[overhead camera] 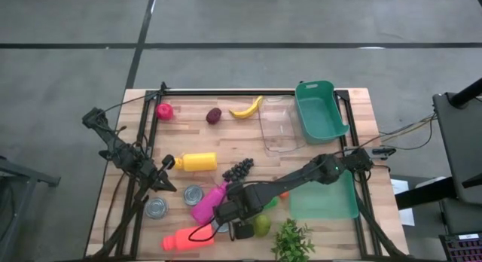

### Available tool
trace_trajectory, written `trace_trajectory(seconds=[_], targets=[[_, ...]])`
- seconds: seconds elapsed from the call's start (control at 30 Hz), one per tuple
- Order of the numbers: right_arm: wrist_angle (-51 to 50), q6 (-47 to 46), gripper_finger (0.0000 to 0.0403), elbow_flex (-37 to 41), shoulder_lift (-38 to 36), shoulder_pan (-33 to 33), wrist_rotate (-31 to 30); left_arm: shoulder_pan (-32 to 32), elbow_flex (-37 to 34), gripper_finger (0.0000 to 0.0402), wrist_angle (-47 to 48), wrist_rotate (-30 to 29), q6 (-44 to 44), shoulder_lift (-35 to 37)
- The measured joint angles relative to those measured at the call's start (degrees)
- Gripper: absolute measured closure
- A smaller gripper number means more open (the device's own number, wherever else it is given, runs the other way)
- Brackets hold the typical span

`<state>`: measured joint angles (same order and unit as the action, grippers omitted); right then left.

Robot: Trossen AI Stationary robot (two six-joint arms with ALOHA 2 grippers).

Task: Pick & Place Food Item
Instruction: Put the green water bottle into the green bin

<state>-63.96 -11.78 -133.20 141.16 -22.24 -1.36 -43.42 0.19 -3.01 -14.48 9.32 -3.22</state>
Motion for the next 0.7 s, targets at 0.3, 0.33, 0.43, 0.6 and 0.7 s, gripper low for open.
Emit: trace_trajectory(seconds=[0.3, 0.33, 0.43, 0.6, 0.7], targets=[[3.3, -1.3, 0.0077, 3.7, 0.0, 0.0, 0.4, 0.0, 0.0, 0.0402, 0.0, 0.0, 0.0, 0.0], [3.5, -1.3, 0.0077, 3.9, 0.0, 0.0, 0.5, 0.0, 0.0, 0.0402, 0.0, 0.0, 0.0, 0.0], [3.4, -1.7, 0.0077, 4.2, 0.0, 0.0, 0.5, 0.0, 0.0, 0.0402, 0.0, 0.0, 0.0, 0.0], [3.4, -1.6, 0.0077, 4.6, 0.0, 0.1, 0.5, 0.0, 0.0, 0.0402, 0.0, 0.0, 0.0, 0.0], [3.2, -1.3, 0.0077, 4.8, 0.0, 0.3, 0.6, 0.0, 0.0, 0.0402, 0.0, 0.0, 0.0, 0.0]])
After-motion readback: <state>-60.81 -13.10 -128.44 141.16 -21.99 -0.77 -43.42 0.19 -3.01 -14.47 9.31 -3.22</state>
